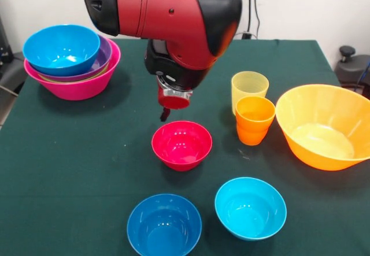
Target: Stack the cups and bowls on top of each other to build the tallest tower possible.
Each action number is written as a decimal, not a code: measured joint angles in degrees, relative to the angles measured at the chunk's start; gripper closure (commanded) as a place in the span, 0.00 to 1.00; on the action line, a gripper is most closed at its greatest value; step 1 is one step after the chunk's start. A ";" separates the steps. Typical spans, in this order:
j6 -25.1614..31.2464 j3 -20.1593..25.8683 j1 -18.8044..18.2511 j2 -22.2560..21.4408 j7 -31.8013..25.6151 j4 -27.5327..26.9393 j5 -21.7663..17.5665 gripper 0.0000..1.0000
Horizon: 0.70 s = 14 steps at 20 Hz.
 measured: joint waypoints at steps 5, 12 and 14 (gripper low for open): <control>-0.04 0.00 0.00 -0.06 0.00 0.01 0.04 0.00; -4.64 1.32 -1.30 -1.88 0.00 1.97 4.16 0.00; -8.12 2.52 -2.40 -2.74 0.04 3.20 7.31 0.00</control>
